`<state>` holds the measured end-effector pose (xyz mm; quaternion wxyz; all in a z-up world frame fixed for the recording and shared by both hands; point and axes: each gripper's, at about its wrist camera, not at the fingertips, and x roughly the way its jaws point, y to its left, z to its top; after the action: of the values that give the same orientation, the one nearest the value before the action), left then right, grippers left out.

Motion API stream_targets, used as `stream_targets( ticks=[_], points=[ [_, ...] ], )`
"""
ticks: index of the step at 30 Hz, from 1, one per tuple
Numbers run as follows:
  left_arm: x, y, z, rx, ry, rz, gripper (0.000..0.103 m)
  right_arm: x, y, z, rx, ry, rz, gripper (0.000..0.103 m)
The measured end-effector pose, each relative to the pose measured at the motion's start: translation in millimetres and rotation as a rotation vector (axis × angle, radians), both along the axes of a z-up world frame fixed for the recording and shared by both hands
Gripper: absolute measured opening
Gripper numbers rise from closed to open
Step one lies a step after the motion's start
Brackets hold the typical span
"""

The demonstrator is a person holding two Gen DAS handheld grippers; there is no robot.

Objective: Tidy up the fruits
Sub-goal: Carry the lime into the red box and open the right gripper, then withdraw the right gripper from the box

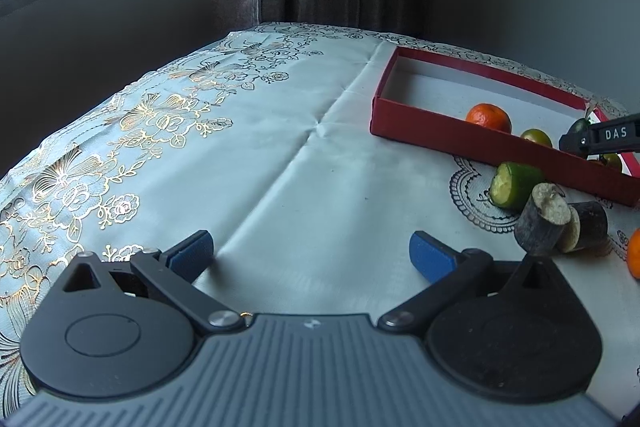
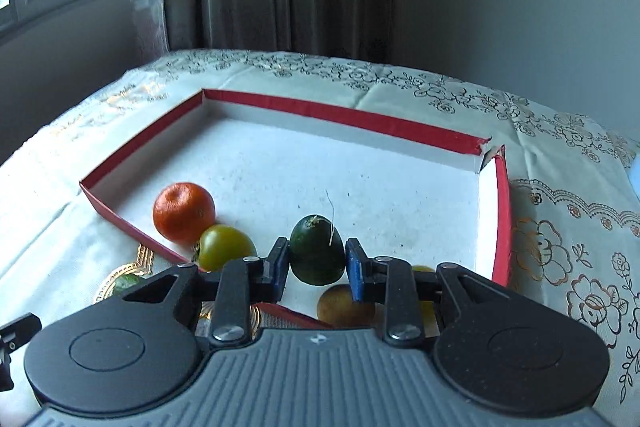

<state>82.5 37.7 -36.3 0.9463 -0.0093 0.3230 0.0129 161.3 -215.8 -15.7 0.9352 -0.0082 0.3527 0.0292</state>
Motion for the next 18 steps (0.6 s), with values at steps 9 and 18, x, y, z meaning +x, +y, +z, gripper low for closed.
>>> stream_targets(
  ticks=[9,18],
  points=[
    [-1,0,0,0.0,-0.007,0.006,0.103,-82,-34,39,0.112,-0.193,0.019,0.064],
    [-13,-7,7,0.041,-0.076,0.004,0.103,-170,-99,5,-0.006,-0.228,-0.167,0.076]
  ],
)
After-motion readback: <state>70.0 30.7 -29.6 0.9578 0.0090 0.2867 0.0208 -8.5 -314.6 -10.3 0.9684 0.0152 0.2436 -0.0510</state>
